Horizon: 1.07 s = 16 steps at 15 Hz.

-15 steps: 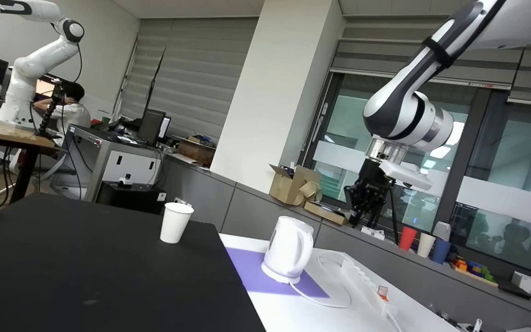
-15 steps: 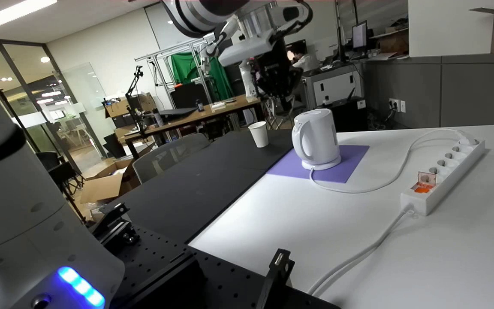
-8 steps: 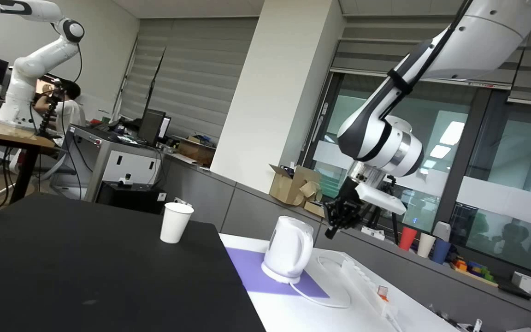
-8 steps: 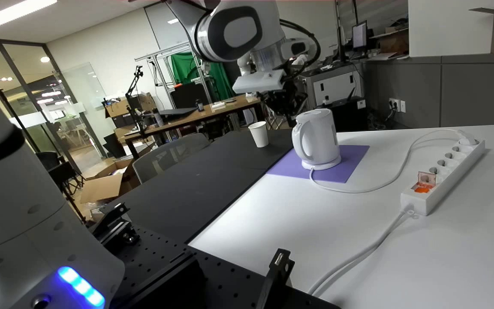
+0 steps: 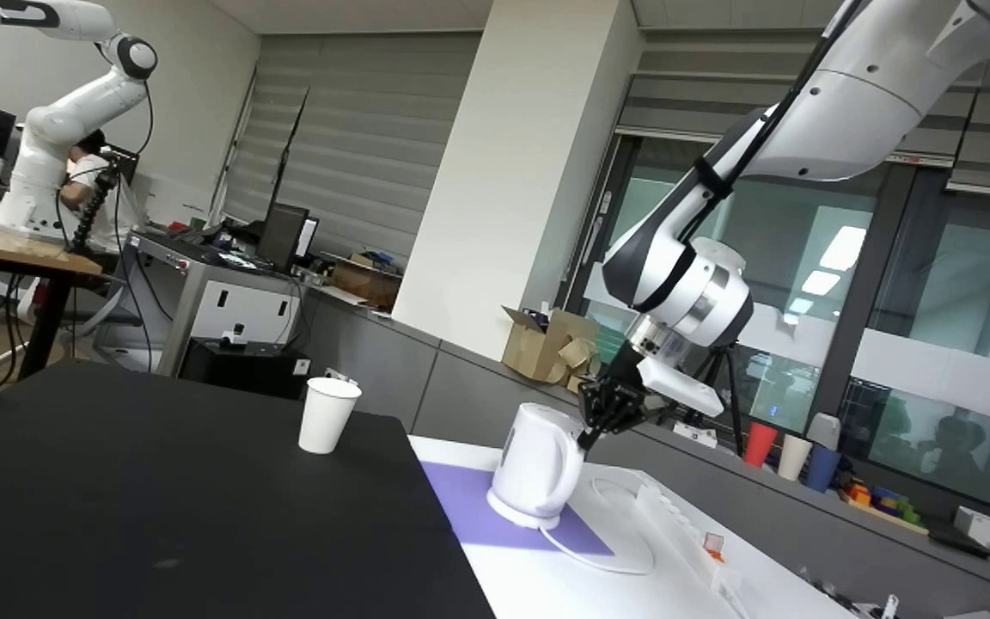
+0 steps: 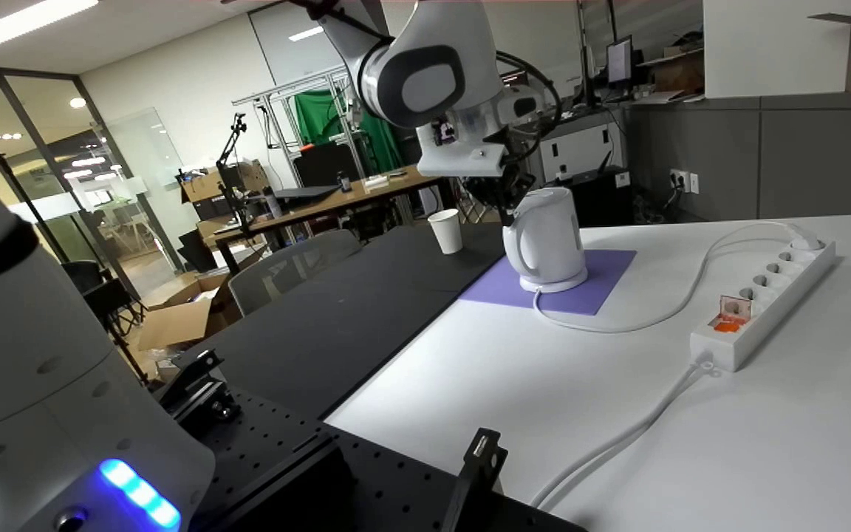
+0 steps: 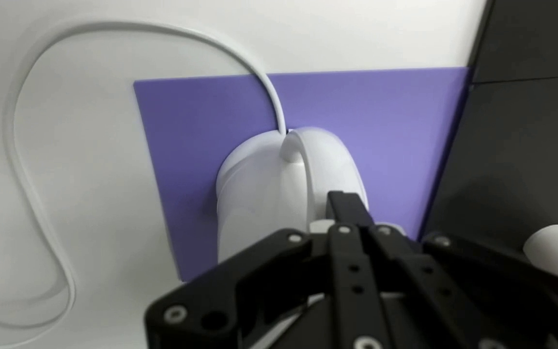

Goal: Turn off the electric kettle

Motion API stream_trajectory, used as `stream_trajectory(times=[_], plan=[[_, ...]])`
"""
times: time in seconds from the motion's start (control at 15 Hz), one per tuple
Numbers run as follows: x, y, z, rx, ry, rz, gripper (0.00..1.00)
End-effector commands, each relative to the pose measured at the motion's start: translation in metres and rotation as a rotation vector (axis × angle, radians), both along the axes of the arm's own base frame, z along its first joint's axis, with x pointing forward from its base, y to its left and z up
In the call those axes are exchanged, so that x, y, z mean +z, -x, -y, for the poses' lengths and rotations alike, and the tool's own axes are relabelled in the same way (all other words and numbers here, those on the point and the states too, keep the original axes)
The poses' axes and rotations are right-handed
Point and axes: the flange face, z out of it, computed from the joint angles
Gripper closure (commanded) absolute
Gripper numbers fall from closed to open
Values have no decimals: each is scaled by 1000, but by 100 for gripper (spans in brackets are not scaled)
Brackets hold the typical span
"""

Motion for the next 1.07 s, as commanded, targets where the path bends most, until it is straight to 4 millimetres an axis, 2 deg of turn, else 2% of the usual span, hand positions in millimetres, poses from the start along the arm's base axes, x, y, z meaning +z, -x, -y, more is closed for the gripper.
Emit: stream_trajectory(times=[0.0,0.33,0.8,1.0], plan=[[-3,-12,4,10,-16,28,100],[-10,-11,5,21,-20,13,100],[-34,-5,10,12,-27,-44,100],[-35,-3,9,15,-35,-61,100]])
